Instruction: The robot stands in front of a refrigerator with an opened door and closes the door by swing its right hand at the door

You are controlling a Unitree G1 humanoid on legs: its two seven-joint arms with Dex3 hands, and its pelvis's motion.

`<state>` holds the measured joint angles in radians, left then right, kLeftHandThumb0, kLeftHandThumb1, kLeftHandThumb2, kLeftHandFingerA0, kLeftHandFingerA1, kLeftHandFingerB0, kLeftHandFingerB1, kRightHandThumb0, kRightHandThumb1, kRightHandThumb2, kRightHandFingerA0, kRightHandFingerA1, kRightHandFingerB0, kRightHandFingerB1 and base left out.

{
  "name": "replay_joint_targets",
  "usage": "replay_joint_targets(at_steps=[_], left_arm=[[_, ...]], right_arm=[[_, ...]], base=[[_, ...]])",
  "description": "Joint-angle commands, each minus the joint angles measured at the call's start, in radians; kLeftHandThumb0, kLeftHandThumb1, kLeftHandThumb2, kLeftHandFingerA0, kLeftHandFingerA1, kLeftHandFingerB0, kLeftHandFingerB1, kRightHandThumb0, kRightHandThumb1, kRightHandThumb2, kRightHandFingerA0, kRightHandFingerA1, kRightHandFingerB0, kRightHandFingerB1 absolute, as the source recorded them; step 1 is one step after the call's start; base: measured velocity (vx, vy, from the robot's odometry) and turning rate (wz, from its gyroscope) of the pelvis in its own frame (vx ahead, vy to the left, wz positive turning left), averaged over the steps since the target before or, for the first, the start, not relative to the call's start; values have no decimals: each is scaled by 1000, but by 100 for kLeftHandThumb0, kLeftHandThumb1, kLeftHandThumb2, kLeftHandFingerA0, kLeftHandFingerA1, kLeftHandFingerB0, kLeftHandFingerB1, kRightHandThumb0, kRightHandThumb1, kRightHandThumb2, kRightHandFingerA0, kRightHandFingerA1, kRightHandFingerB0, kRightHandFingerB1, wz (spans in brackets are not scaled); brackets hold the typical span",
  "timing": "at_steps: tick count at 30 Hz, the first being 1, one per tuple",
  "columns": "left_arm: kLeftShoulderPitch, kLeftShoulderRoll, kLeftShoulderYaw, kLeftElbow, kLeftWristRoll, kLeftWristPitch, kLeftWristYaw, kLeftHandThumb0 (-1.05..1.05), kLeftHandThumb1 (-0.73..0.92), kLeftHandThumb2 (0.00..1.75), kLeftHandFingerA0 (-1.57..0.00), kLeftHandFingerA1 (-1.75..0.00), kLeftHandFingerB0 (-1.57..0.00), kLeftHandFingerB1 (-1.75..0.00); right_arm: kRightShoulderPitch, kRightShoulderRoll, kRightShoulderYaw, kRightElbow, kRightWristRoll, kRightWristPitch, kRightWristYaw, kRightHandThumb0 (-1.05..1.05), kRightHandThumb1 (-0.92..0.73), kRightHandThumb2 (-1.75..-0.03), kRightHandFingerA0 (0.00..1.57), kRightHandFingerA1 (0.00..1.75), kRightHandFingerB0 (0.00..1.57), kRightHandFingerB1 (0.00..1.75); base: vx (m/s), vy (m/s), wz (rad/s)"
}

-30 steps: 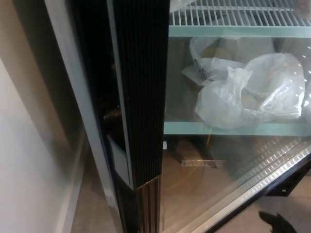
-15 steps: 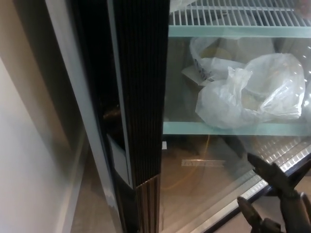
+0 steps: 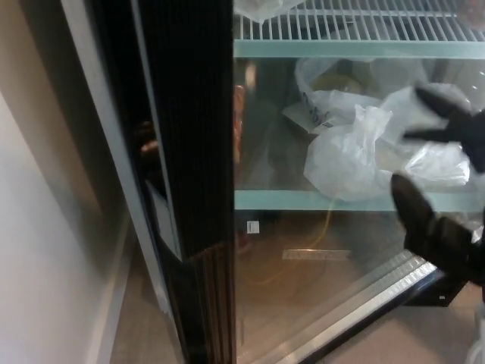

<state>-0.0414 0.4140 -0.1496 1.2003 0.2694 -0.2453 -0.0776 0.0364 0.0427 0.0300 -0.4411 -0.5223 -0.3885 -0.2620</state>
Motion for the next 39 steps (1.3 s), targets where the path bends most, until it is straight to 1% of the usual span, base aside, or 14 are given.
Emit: replay_joint_targets(at_steps=[1, 2, 4, 5, 7, 11, 12, 16, 23, 25, 30, 33, 38, 39], left_arm=[[14, 13, 16, 17, -9, -40, 18, -46, 61, 95, -41, -55, -31, -49], [14, 13, 16, 17, -9, -43, 17, -46, 61, 95, -41, -55, -31, -49], [14, 13, 17, 17, -9, -43, 17, -46, 61, 95, -41, -55, -31, -49], [10, 12, 16, 16, -9, -39, 16, -46, 61, 95, -41, -55, -30, -49], [4, 12, 15, 16, -8, -35, 15, -46, 61, 95, -41, -55, -30, -49], [-6, 12, 5, 8, 3, -36, 15, -50, 63, 93, -40, -53, -32, -48], [-13, 9, 6, 9, 1, -39, 12, -50, 63, 94, -40, -53, -33, -48], [-25, 9, 3, 6, 5, -30, 9, -52, 63, 92, -38, -52, -30, -47], [-27, 21, 0, 3, 8, -35, 2, -51, 63, 93, -39, -53, -31, -47], [-28, 31, -3, 6, 12, -39, -4, -51, 63, 94, -40, -53, -31, -47], [-34, 29, -5, 6, 12, -38, -9, -50, 63, 94, -40, -53, -32, -48], [-20, 24, 3, 9, 4, -41, -3, -49, 62, 94, -41, -54, -31, -48], [-19, 26, 2, 10, 6, -44, -1, -49, 62, 94, -41, -54, -31, -48], [-17, 27, -1, 10, 9, -40, 1, -49, 62, 95, -40, -54, -32, -49]], right_arm=[[-365, -107, 72, 14, -604, 21, -199, -55, -86, -66, 17, 27, 20, 28], [-412, -116, 90, 77, -534, 11, -140, -55, -86, -66, 17, 27, 20, 28], [-425, -121, 97, 92, -523, 14, -134, -55, -86, -66, 17, 27, 20, 28], [-502, -113, 143, 205, -502, 21, -108, -56, -81, -65, 23, 29, 29, 30], [-598, -103, 201, 348, -474, 29, -77, -56, -81, -65, 23, 29, 29, 30], [-845, -128, 272, 771, -508, 153, -79, -55, -79, -64, 27, 30, 33, 32], [-962, -135, 302, 1021, -497, 207, -46, -56, -79, -64, 27, 31, 31, 32], [-1085, -134, 330, 1339, -465, 332, 46, -59, -81, -65, 29, 31, 33, 32], [-1089, -138, 339, 1429, -421, 388, 89, -60, -82, -65, 29, 31, 32, 32], [-1040, -154, 362, 1426, -411, 355, 139, -60, -83, -66, 27, 30, 31, 31], [-1044, -171, 378, 1437, -386, 317, 139, -60, -84, -66, 26, 30, 30, 31], [-988, -195, 386, 1332, -347, 233, 153, -53, -78, -66, 29, 32, 27, 30], [-1003, -197, 414, 1363, -317, 211, 136, -53, -78, -66, 29, 32, 27, 30], [-943, -226, 430, 1260, -319, 177, 148, -53, -77, -64, 29, 31, 30, 31]], base=[[0, 0, 0], [0, 0, 0], [0, 0, 0], [0, 0, 0], [0, 0, 0], [0, 0, 0], [0, 0, 0], [0, 0, 0], [0, 0, 0], [0, 0, 0], [0, 0, 0], [0, 0, 0], [0, 0, 0], [0, 0, 0]])
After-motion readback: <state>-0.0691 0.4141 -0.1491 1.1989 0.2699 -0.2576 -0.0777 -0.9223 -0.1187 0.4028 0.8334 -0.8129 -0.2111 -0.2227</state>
